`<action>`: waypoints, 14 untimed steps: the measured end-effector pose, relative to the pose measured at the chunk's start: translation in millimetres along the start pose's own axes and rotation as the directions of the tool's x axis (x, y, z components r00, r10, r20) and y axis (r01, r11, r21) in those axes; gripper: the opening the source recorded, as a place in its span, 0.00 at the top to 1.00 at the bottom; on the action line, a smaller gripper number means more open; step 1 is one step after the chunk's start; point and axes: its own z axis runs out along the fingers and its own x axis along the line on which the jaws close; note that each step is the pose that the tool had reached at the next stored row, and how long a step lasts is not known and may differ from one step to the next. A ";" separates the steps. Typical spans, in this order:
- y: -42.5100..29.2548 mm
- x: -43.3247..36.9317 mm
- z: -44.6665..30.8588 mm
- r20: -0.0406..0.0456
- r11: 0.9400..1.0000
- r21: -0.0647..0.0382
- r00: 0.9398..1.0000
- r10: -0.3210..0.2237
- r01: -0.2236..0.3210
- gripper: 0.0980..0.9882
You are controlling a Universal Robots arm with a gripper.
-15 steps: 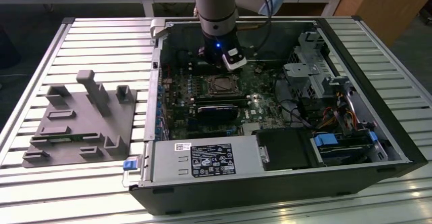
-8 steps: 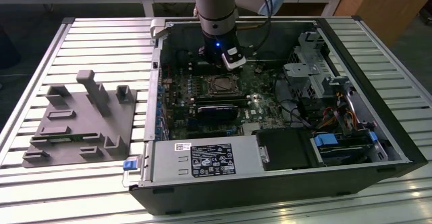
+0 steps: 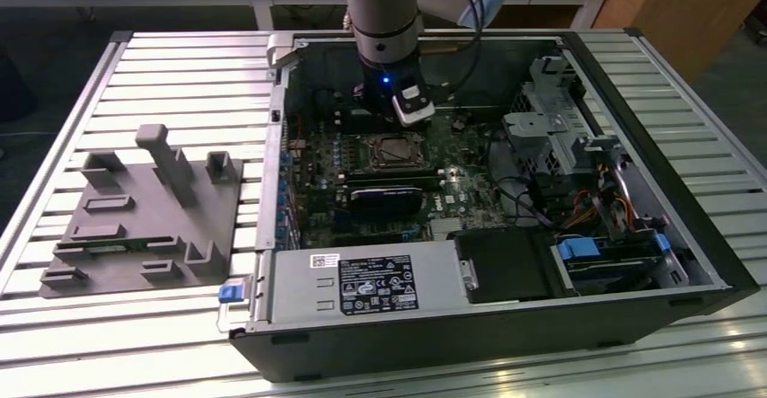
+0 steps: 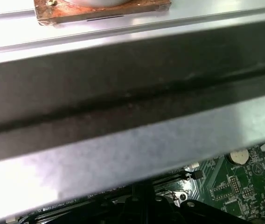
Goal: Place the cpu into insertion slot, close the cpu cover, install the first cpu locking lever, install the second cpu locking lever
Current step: 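Install the first cpu locking lever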
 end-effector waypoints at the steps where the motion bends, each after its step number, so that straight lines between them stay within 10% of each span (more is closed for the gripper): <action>1: -0.1 0.0 0.3 0.001 1.000 0.001 1.000 0.005 -0.005 0.99; 14: 0.8 -3.9 2.7 0.003 1.000 0.001 1.000 0.012 -0.012 0.99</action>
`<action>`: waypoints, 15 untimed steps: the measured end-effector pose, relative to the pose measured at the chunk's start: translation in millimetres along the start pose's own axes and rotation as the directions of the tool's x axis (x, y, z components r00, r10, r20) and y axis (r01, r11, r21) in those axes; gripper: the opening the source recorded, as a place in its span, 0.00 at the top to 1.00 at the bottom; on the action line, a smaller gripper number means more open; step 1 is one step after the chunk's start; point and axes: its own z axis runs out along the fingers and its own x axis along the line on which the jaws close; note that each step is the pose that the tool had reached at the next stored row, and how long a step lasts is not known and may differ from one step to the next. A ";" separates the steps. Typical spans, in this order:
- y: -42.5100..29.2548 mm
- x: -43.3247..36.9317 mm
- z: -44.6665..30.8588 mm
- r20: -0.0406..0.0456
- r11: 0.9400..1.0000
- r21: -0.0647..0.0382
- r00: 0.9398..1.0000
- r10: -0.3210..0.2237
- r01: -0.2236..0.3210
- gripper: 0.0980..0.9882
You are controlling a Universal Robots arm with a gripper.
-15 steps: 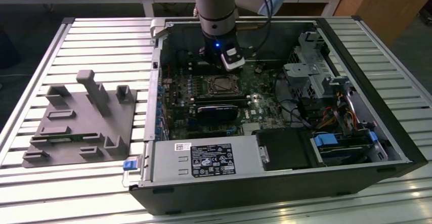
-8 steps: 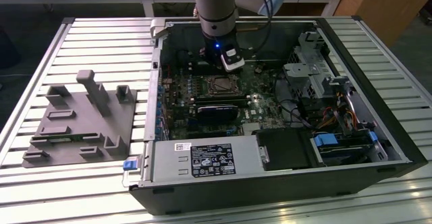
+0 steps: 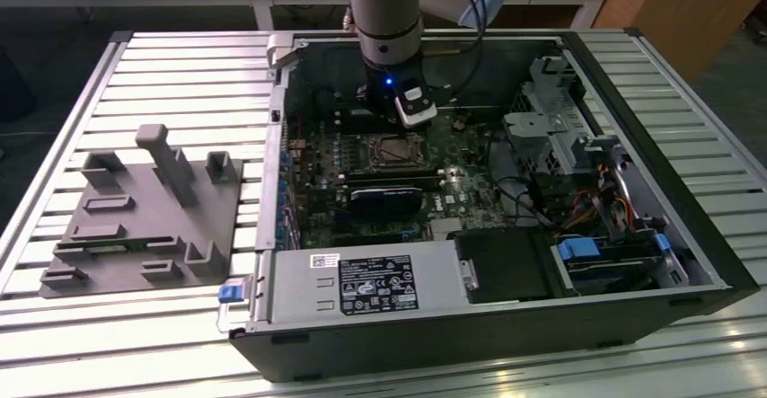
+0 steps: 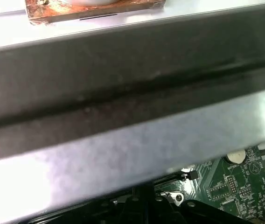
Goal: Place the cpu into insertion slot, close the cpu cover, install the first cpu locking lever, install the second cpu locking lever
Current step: 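Install the first cpu locking lever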
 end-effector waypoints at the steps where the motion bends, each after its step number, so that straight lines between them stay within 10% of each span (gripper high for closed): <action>1: 0.3 -0.2 -0.7 0.000 1.000 -0.001 1.000 0.000 0.000 0.99; 15: 3.8 -2.4 -17.8 0.000 1.000 0.000 1.000 0.000 0.000 0.99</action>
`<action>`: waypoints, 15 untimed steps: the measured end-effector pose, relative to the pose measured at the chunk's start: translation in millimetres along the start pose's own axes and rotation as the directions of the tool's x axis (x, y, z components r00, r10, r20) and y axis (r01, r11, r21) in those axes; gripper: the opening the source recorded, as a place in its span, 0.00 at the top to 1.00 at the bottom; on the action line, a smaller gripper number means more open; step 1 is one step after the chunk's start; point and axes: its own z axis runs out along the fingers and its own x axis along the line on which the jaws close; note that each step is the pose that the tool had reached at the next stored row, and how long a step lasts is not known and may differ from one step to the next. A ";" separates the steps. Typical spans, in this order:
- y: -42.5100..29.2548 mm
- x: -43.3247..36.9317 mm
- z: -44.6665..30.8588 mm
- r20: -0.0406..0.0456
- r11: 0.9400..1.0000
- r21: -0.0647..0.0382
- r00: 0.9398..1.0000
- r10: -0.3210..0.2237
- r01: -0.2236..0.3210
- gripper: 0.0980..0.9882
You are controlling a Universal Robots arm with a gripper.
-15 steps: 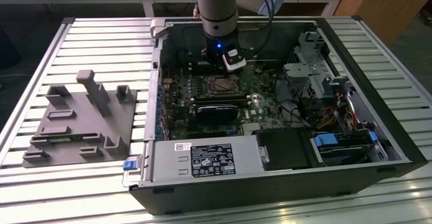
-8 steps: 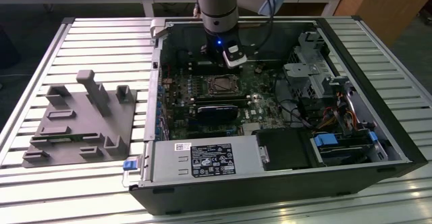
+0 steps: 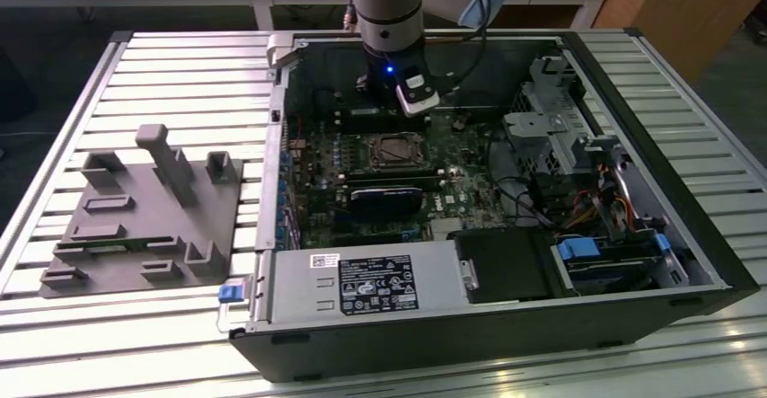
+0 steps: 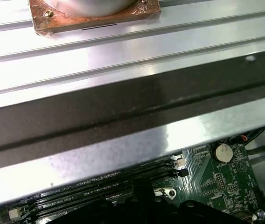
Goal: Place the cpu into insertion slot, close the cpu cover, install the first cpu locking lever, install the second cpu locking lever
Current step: 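Install the first cpu locking lever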
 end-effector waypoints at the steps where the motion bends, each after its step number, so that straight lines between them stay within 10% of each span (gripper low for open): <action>1: 0.0 0.0 0.0 0.000 1.000 0.000 1.000 0.000 0.000 0.99; 15: -4.1 -1.3 -0.7 -0.003 1.000 0.014 1.000 -0.001 0.001 0.99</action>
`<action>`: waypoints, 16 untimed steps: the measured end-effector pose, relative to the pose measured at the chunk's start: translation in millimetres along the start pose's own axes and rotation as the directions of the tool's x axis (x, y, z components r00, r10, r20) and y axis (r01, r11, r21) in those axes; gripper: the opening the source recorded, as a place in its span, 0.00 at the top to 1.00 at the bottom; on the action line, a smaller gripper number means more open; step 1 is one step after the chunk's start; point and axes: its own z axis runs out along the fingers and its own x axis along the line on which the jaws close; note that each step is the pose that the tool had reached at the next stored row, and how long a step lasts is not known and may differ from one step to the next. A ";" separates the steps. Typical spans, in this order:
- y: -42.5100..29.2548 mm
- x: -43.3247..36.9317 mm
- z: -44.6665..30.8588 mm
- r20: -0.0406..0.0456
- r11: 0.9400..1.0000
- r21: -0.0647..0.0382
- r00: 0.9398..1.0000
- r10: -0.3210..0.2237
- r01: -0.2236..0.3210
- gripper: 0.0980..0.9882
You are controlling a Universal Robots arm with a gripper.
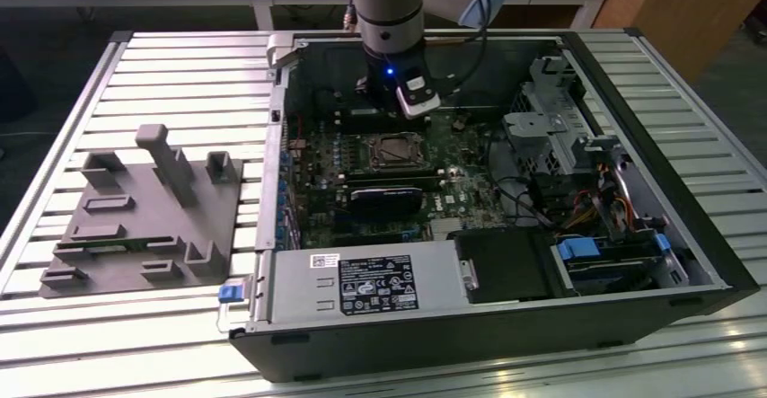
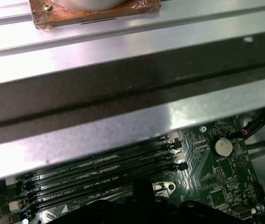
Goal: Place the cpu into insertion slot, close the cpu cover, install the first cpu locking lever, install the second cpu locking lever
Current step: 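Install the first cpu locking lever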
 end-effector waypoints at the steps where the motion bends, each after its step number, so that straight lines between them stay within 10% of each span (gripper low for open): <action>1: -0.7 -0.2 -0.1 0.000 1.000 0.002 1.000 0.000 0.000 0.99; 16: -8.8 -2.7 -0.7 -0.010 0.998 0.060 1.000 -0.006 0.006 0.99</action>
